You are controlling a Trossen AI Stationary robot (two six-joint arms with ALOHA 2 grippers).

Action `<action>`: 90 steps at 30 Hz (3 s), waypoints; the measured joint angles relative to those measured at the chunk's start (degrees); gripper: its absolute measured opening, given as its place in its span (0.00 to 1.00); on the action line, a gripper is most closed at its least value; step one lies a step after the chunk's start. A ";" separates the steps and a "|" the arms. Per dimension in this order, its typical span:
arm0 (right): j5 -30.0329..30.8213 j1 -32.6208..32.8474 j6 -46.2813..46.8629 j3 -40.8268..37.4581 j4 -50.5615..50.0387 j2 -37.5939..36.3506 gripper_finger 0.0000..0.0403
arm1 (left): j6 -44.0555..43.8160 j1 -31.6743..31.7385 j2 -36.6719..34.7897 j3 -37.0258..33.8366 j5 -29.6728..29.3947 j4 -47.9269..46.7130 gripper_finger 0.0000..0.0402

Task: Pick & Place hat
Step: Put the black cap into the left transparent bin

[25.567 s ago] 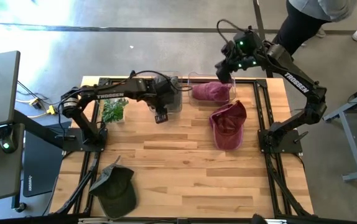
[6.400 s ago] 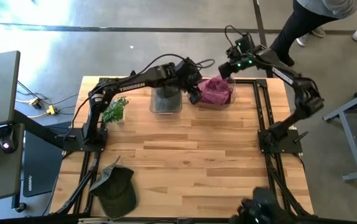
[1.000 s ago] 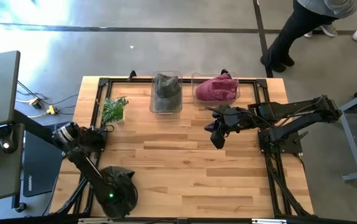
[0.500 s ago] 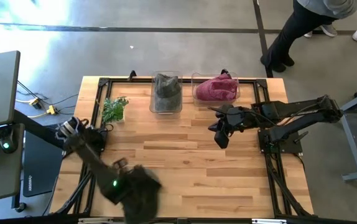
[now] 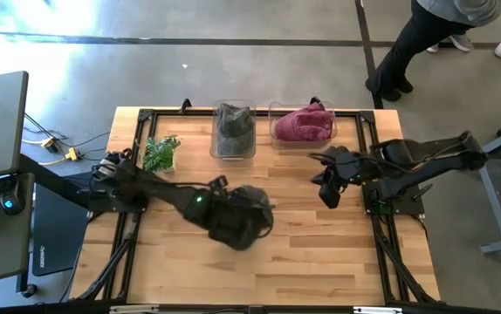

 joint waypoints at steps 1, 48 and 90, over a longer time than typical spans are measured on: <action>0.56 0.50 0.96 0.00 -1.06 0.00 0.03 | 1.93 0.69 0.00 -1.66 -0.04 2.65 0.00; 3.71 5.06 1.79 0.00 -1.96 0.15 0.38 | -26.15 -0.65 -4.94 -34.96 36.58 27.88 0.47; 1.38 5.10 5.09 0.00 6.60 0.17 0.38 | -12.54 12.07 -4.27 -49.13 47.19 66.03 0.18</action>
